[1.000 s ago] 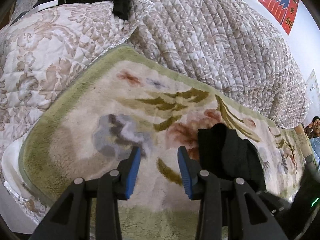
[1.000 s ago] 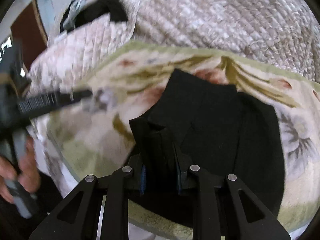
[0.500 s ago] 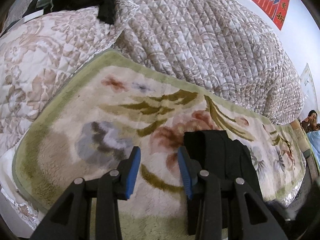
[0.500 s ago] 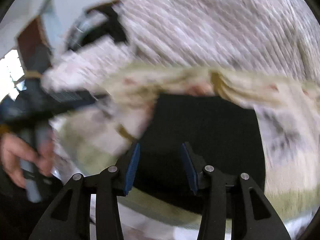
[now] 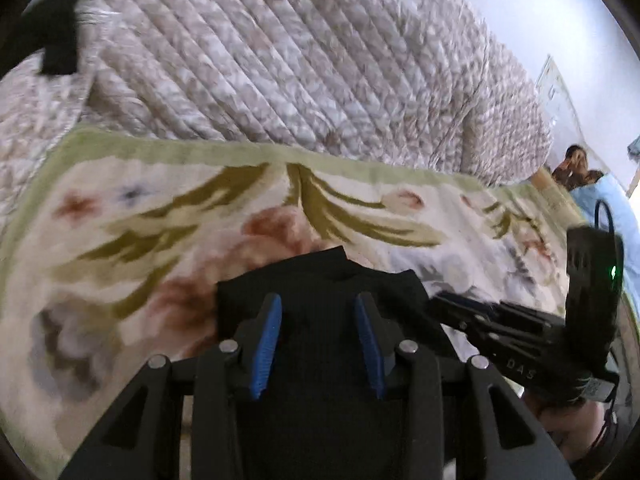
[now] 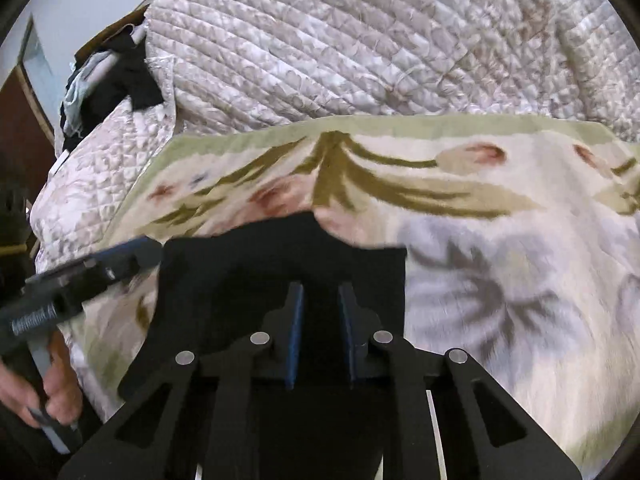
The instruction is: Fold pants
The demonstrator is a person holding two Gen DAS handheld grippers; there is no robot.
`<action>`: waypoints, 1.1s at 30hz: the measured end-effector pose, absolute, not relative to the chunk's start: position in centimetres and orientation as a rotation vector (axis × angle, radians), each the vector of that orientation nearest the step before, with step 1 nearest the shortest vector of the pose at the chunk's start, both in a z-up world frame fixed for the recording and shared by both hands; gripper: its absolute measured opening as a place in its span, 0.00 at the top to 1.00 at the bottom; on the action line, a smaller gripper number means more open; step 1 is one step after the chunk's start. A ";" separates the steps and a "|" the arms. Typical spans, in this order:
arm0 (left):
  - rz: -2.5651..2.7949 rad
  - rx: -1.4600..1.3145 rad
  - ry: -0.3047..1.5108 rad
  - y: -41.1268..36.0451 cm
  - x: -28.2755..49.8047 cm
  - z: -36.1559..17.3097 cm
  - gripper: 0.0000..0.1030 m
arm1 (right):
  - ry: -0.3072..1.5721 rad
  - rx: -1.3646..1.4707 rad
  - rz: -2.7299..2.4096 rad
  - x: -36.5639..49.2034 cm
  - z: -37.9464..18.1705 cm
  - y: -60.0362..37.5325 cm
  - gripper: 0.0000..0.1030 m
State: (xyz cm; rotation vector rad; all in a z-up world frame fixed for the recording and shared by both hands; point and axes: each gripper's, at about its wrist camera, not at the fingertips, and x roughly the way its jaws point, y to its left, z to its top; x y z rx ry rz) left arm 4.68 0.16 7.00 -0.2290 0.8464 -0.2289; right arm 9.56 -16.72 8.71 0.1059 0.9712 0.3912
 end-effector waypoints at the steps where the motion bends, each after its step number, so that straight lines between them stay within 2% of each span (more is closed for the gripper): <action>1: -0.225 -0.215 0.861 -0.1 5.4 6.3 0.60 | 0.988 0.100 0.392 10.6 8.1 -16.6 0.83; 4: -0.160 -0.216 0.922 0.4 7.0 3.0 0.60 | 1.068 0.113 0.352 12.9 4.9 -17.3 0.83; 5: -0.136 -0.223 0.920 0.9 7.0 2.6 0.59 | 1.092 0.155 0.335 13.4 4.0 -17.9 0.87; 7: -0.135 -0.255 0.922 1.9 7.1 2.4 0.45 | 1.073 0.205 0.338 13.4 4.2 -18.6 0.87; 10: -0.134 -0.296 0.925 2.7 6.9 1.8 0.41 | 1.044 0.204 0.314 13.1 4.9 -19.2 0.87; 14: -0.143 -0.261 0.875 2.3 5.8 3.1 0.43 | 0.994 0.186 0.293 11.6 6.2 -20.1 0.85; 18: -0.151 -0.237 0.807 2.3 3.6 5.2 0.54 | 0.966 0.193 0.302 9.3 7.4 -20.8 0.85; 22: -0.200 -0.224 0.784 1.4 0.1 6.2 0.57 | 0.925 0.126 0.336 6.1 9.3 -19.8 0.85; 27: -0.242 -0.177 0.757 -0.5 -5.5 5.9 0.57 | 0.929 0.091 0.366 0.9 9.2 -18.7 0.85; 31: -0.248 -0.142 0.817 -1.1 -7.9 3.0 0.60 | 1.009 0.066 0.352 -1.6 5.8 -18.4 0.83; 33: -0.241 -0.122 0.796 -1.0 -8.4 2.7 0.60 | 0.968 0.062 0.365 -2.0 6.1 -18.7 0.82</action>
